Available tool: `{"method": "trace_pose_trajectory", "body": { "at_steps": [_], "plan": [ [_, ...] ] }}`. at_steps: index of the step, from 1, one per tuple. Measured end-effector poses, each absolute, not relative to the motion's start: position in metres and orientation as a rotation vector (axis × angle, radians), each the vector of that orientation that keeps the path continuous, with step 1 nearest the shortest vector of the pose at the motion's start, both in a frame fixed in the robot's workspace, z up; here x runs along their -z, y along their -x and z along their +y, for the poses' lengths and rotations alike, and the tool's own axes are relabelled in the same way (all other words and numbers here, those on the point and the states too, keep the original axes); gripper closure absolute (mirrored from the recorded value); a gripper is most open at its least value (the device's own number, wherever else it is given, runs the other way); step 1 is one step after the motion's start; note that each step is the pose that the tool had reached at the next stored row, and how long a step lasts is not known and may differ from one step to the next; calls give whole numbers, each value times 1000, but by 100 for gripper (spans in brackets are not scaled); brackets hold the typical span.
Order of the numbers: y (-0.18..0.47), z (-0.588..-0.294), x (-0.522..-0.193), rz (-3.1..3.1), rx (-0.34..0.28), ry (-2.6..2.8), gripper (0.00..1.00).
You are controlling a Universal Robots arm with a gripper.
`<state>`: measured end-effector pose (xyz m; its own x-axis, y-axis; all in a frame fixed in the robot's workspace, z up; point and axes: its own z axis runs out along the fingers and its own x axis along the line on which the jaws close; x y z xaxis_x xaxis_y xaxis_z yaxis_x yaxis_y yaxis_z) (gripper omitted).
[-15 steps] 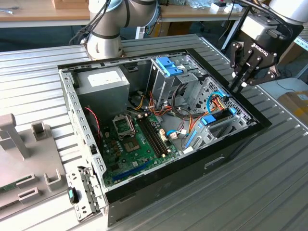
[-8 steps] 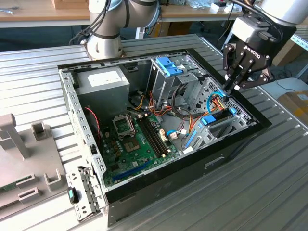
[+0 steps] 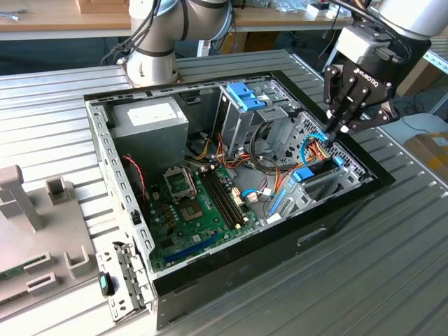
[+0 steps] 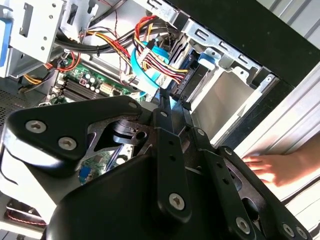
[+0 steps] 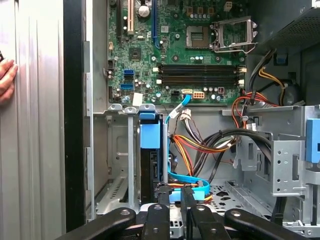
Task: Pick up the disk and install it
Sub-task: 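Insert the second disk wire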
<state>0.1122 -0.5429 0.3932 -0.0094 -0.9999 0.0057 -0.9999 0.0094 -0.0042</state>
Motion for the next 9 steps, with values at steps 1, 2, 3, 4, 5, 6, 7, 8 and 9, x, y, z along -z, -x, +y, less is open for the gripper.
{"method": "trace_pose_trajectory", "body": {
  "at_steps": [1,2,3,4,5,6,7,8,9],
  "plan": [
    [-112,-543,-393,-2231,-11,-2210,76],
    [-112,-543,-393,-2231,-11,-2210,76],
    [-112,-543,-393,-2231,-11,-2210,76],
    [-112,-543,-393,-2231,-11,-2210,76],
    [-112,-543,-393,-2231,-11,-2210,76],
    [-112,-543,-393,-2231,-11,-2210,76],
    [-112,-543,-393,-2231,-11,-2210,76],
    [-112,-543,-393,-2231,-11,-2210,76],
    [-112,-543,-393,-2231,-11,-2210,75]
  ]
}}
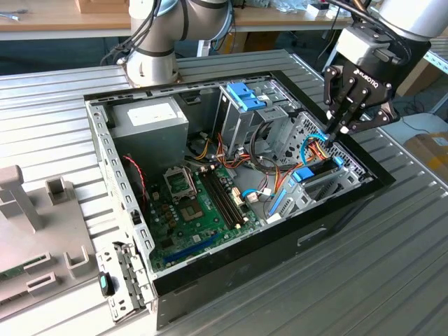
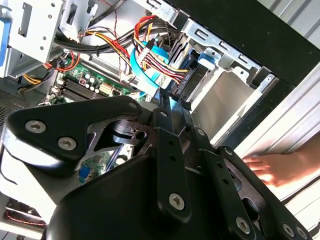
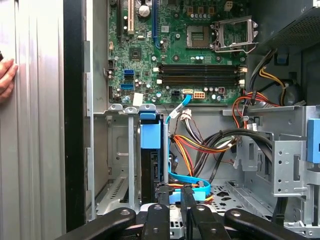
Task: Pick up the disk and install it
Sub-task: 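Insert the second disk wire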
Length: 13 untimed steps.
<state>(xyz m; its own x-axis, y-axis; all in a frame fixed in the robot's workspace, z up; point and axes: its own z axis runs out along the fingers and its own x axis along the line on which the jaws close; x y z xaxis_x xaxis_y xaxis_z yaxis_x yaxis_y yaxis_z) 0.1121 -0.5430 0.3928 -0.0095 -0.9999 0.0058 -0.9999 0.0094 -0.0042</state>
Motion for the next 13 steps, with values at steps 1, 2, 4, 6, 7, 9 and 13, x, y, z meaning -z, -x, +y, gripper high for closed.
{"method": "trace_pose_trajectory", "body": {
  "at_steps": [1,2,4,6,7,9,13],
  "plan": [
    [-112,-543,-393,-2231,-11,-2210,75],
    [-112,-543,-393,-2231,-11,-2210,68],
    [-112,-543,-392,-2231,-11,-2210,68],
    [-112,-543,-388,-2231,-11,-2210,68],
    [-112,-543,-386,-2231,-11,-2210,68],
    [-112,-543,-382,-2231,-12,-2210,68],
    [-112,-543,-378,-2230,-13,-2209,68]
  ]
}}
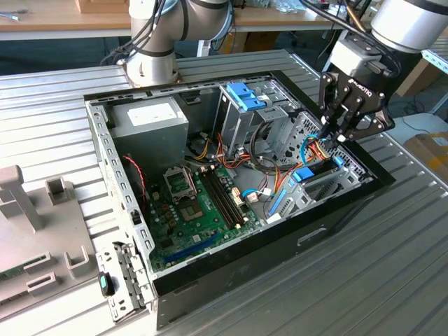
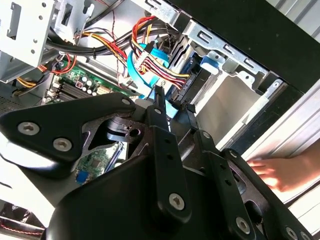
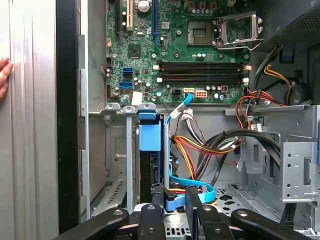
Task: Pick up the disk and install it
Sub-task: 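Insert the second disk wire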
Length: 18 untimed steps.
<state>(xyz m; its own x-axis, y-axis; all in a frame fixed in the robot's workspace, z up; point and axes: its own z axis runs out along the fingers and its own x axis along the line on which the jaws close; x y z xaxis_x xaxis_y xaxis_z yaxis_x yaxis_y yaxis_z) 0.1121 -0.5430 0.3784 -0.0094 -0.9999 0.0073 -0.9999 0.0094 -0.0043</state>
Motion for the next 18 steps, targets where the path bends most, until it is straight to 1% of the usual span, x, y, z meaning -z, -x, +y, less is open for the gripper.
{"method": "trace_pose_trajectory", "body": {
  "at_steps": [6,7,9,16,18],
  "plan": [
    [-112,-543,-378,-2230,-13,-2209,68],
    [-112,-543,-378,-2230,-13,-2210,70],
    [-112,-543,-378,-2230,-12,-2210,84],
    [-112,-543,-378,-2230,-12,-2210,84],
    [-110,-546,-377,-2239,7,-2220,84]
  ]
}}
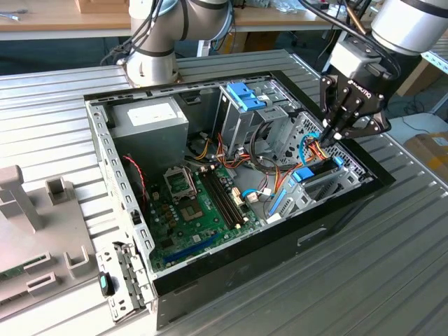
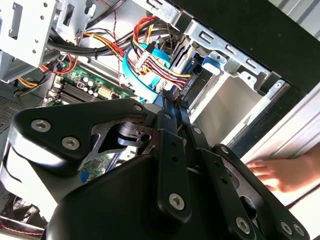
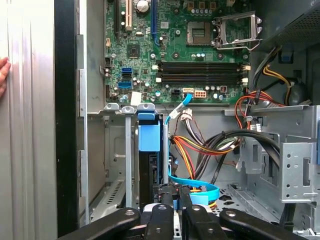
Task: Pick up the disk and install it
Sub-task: 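Insert the second disk wire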
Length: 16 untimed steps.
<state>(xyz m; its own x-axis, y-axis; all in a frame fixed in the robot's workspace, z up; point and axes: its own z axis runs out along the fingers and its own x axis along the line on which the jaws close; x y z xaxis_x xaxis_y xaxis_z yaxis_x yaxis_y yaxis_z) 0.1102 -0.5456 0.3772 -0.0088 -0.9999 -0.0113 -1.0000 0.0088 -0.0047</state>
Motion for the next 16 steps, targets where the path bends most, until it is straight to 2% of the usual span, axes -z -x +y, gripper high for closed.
{"method": "trace_pose_trajectory", "body": {
  "at_steps": [16],
  "plan": [
    [-101,-559,-361,2102,-4,2292,84]
  ]
}}
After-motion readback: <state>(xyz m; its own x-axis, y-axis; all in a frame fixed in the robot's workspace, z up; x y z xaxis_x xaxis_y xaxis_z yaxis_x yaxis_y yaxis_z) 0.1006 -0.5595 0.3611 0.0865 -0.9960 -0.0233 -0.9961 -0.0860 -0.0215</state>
